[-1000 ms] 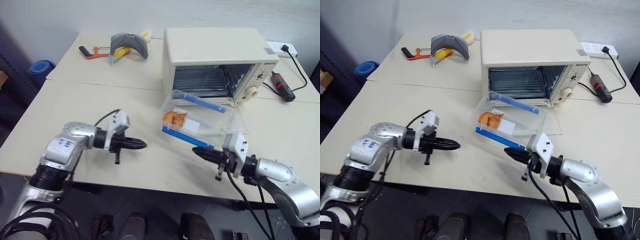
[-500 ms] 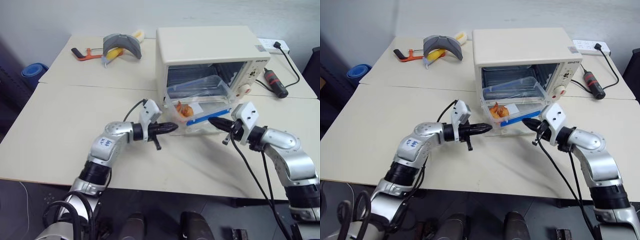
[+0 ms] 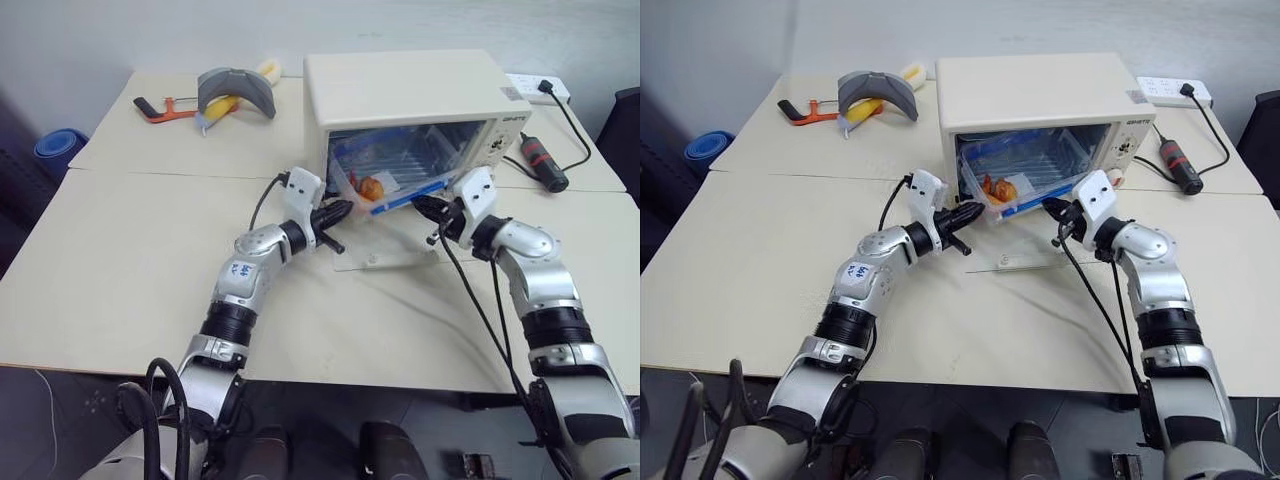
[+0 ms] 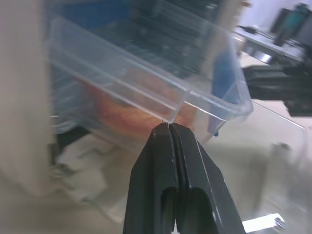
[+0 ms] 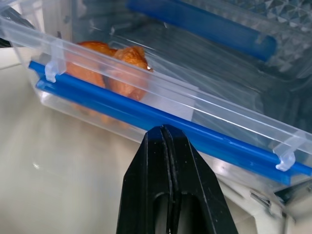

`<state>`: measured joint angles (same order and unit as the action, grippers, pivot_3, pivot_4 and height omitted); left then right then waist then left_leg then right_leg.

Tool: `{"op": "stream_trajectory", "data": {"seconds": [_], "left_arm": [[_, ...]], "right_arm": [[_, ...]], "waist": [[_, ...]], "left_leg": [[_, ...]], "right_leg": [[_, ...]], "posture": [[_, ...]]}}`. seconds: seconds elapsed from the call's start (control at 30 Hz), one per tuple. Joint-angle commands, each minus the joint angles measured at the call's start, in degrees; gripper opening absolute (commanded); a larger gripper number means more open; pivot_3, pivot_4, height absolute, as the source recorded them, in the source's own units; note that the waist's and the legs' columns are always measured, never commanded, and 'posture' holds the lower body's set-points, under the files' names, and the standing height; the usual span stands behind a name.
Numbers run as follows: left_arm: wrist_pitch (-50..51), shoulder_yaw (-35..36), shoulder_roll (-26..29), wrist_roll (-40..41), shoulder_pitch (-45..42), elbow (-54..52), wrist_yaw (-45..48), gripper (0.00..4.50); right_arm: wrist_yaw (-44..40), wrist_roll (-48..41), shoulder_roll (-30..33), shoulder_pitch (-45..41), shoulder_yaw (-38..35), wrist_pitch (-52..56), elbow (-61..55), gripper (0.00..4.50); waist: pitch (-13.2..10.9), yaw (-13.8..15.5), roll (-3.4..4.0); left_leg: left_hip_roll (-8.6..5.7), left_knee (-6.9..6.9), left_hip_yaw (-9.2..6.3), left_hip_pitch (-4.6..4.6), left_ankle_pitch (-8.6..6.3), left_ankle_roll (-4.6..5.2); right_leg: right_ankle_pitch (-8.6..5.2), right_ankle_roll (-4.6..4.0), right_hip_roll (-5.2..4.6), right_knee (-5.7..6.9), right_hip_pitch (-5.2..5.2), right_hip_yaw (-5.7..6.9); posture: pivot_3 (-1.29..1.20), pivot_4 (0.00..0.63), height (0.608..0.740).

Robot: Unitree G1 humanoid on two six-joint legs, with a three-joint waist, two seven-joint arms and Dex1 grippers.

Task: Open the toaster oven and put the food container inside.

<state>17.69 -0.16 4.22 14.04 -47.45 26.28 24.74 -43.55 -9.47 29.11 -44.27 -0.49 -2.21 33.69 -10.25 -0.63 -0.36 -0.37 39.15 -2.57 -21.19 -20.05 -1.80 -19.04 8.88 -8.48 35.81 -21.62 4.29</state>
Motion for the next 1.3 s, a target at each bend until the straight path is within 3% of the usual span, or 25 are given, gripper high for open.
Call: {"op": "stream_trajectory", "data": {"seconds": [0.03,0.2,0.33,0.47,0.67,1.1,1.23,1.3], "left_arm": [[-0.2,0.1,0.1,0.1,-0.8,-2.3,0.6,0.01],[8.1,-1.5,5.3,3.1,3.7,-12.4,8.0,0.01],[12.3,-4.8,12.6,4.0,7.5,-19.8,17.0,0.01],[9.0,-5.3,8.2,3.2,4.9,-15.0,16.0,0.01],[0.4,-3.7,-0.1,-0.4,-3.9,0.5,9.2,0.01],[-13.9,1.4,-4.0,-5.2,-13.5,20.8,-6.3,0.01],[-16.5,2.3,-4.6,-3.7,-12.5,20.2,-2.7,0.01],[-12.3,0.7,-3.6,-1.5,-9.3,12.7,4.5,0.01]], "right_arm": [[0.2,0.1,-1.2,-3.7,-0.9,-2.4,1.4,0.0],[-0.3,1.0,-2.6,-5.8,-0.7,-3.4,3.9,0.0],[-0.9,1.5,-3.4,-6.8,-0.3,-4.2,5.3,0.0],[-1.3,1.6,-3.9,-6.5,-0.3,-4.5,5.3,0.0],[-1.9,2.3,-3.8,-6.9,-0.3,-4.9,5.9,0.0],[3.3,4.9,-4.4,-12.0,-1.2,-12.5,14.7,0.0],[2.6,4.2,-4.0,-11.3,-1.6,-13.0,14.0,0.0],[-1.0,1.9,-3.3,-8.9,-1.8,-10.3,9.7,0.0]], "waist": [[0.0,-0.3,0.0],[0.0,-1.2,0.04],[0.0,-1.7,0.09],[0.0,-0.9,0.09],[0.0,-0.9,0.08],[0.0,-1.2,0.08],[0.0,-1.0,0.08],[0.0,-1.0,0.09]], "left_leg": [[0.0,-0.01,-0.01,0.0,0.0,0.0],[0.0,-0.09,-0.05,-0.01,0.0,-0.01],[0.04,-0.16,-0.07,0.01,0.02,-0.05],[0.02,-0.05,-0.1,-0.02,0.02,-0.05],[-0.07,-0.03,-0.14,-0.08,0.02,-0.03],[0.01,-0.11,-0.01,-0.03,0.03,-0.05],[-0.02,-0.08,-0.04,-0.07,0.03,-0.05],[-0.02,-0.09,-0.04,-0.07,0.03,-0.05]], "right_leg": [[0.0,0.0,0.0,0.0,0.0,0.0],[0.0,0.0,0.0,0.0,-0.04,0.03],[0.0,0.0,0.02,0.01,-0.06,0.03],[0.0,0.0,0.01,0.0,-0.01,0.03],[0.01,0.01,-0.05,-0.04,0.01,0.08],[0.0,0.01,-0.03,0.01,-0.08,0.09],[0.0,0.01,-0.05,0.01,-0.08,0.09],[0.0,0.01,-0.05,0.01,-0.08,0.09]], "posture": [[0.0,0.15,0.74],[0.0,0.15,0.74],[0.0,0.15,0.74],[0.0,0.15,0.74],[0.0,0.15,0.74],[0.0,0.15,0.74],[0.0,0.15,0.74],[0.0,0.15,0.74]]}}
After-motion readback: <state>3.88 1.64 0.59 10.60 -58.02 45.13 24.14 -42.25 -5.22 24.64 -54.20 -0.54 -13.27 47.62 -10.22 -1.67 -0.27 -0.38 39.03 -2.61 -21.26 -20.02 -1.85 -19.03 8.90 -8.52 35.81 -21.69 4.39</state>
